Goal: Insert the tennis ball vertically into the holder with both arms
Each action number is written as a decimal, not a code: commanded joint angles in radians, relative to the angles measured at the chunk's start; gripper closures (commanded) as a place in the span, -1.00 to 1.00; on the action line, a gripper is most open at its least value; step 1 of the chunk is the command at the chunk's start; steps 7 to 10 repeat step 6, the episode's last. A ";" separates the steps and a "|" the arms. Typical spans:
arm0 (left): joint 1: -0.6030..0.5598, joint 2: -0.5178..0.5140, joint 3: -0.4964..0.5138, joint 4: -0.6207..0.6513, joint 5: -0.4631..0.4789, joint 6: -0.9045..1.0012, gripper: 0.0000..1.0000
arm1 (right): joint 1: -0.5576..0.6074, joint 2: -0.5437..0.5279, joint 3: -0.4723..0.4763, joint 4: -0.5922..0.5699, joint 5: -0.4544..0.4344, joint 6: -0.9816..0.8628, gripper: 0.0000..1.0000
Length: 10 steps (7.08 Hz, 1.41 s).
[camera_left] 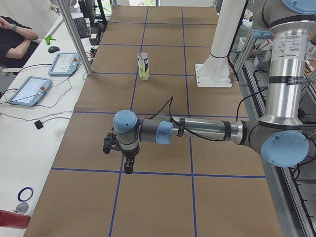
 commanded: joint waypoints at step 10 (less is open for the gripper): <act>-0.016 0.008 0.001 -0.002 -0.003 0.002 -0.99 | 0.000 -0.002 0.000 0.000 0.000 0.000 -0.98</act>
